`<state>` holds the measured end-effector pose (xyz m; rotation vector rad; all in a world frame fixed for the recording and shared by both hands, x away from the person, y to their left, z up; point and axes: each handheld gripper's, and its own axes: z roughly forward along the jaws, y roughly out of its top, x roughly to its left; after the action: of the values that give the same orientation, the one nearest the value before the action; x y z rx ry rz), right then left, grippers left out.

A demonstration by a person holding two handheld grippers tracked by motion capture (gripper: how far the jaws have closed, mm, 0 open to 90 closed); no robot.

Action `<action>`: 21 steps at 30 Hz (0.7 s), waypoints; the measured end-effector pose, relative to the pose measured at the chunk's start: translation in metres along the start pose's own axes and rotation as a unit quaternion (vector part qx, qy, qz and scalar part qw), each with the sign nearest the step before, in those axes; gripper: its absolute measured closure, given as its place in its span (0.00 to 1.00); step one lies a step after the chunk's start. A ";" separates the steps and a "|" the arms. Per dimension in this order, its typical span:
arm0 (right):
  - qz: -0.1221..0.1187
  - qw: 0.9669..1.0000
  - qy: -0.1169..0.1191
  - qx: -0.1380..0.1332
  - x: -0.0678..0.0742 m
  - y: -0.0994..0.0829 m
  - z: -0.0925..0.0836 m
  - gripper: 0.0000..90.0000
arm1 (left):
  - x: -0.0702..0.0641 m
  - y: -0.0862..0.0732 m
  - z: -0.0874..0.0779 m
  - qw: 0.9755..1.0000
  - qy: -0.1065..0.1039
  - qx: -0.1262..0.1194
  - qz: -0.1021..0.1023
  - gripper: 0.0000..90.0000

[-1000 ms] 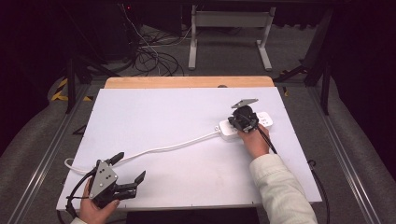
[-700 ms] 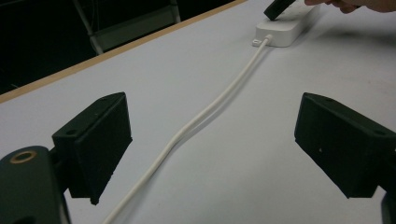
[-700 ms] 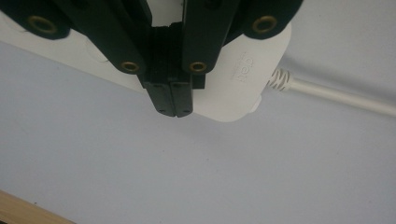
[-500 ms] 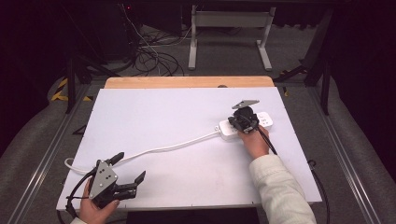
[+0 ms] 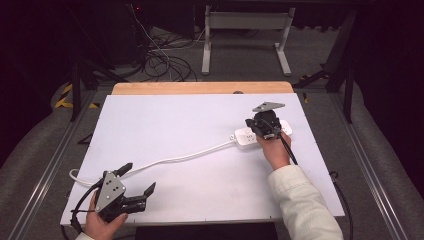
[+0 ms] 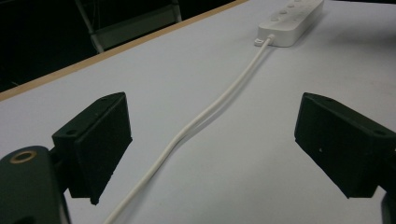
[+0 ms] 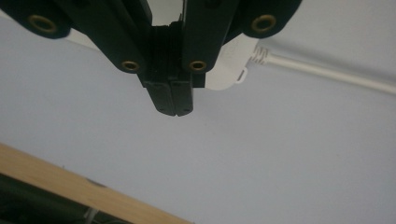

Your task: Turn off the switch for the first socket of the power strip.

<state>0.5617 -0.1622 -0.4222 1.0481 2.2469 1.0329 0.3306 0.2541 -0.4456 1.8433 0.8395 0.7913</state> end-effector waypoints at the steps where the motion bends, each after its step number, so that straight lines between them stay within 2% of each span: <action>1: -0.006 1.000 0.003 -0.002 0.001 0.001 -0.003 1.00 | 0.000 0.000 0.000 1.000 0.001 0.000 0.000 0.13; 3: -0.018 1.000 0.009 -0.013 0.006 0.003 -0.012 1.00 | 0.000 0.000 0.000 1.000 0.002 0.000 -0.001 0.12; 8: -0.023 0.999 0.014 -0.022 0.009 0.009 -0.021 1.00 | -0.001 0.001 0.000 1.000 0.004 0.001 0.001 0.12; 13: -0.022 0.999 0.015 -0.028 0.008 0.012 -0.026 1.00 | 0.000 0.000 0.000 1.000 0.003 0.000 -0.006 0.13; 21: -0.026 0.999 0.016 -0.030 0.009 0.013 -0.030 1.00 | 0.000 0.000 0.000 1.000 0.004 0.001 -0.001 0.12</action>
<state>0.5431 -0.1629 -0.3944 0.9494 2.2410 1.0957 0.3305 0.2539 -0.4452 1.8418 0.8475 0.7972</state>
